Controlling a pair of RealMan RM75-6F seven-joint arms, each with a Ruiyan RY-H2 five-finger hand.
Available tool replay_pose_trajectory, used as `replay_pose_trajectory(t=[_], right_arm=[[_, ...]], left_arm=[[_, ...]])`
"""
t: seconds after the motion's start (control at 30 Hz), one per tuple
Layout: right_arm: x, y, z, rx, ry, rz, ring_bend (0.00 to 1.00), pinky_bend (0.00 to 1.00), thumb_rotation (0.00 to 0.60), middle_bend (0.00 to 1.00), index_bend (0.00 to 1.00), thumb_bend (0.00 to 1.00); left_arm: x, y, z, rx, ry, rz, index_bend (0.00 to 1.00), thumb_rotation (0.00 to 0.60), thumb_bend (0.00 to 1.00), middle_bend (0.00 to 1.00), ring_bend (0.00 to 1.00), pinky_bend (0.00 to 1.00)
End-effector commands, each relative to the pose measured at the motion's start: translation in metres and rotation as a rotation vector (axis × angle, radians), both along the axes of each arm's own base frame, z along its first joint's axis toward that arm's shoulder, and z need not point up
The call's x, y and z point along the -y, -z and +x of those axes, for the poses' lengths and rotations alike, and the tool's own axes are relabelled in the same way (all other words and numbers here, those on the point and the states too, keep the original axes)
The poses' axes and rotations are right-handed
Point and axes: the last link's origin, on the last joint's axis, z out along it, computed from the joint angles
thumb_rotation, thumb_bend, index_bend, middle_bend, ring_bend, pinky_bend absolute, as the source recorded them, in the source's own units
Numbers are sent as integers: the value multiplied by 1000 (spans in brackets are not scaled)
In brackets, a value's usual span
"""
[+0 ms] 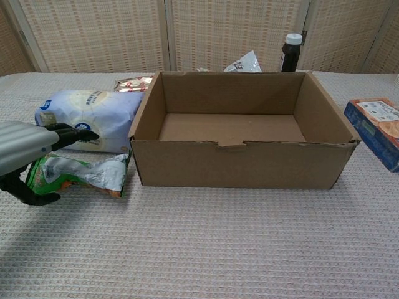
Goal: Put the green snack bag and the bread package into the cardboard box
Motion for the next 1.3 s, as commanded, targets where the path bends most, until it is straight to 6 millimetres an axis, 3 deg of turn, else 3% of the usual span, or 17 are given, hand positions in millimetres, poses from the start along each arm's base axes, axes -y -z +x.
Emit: replay_pose_trajectory(t=[0.03, 0.67, 1.3], right_arm=[[0, -1, 0, 0, 1, -2, 0, 0, 600, 0, 80, 27], [0, -2, -1, -2, 9, -10, 0, 0, 600, 0, 81, 26], [1, -4, -2, 5, 13, -11, 0, 0, 600, 0, 81, 27]], left_arm=[[-7, 4, 2, 8, 1, -6, 40, 600, 289, 109, 68, 226], [-22, 18, -9, -11, 1, 5, 105, 600, 294, 147, 100, 246], [-38, 39, -28, 6, 32, 81, 378, 600, 368, 414, 357, 476]])
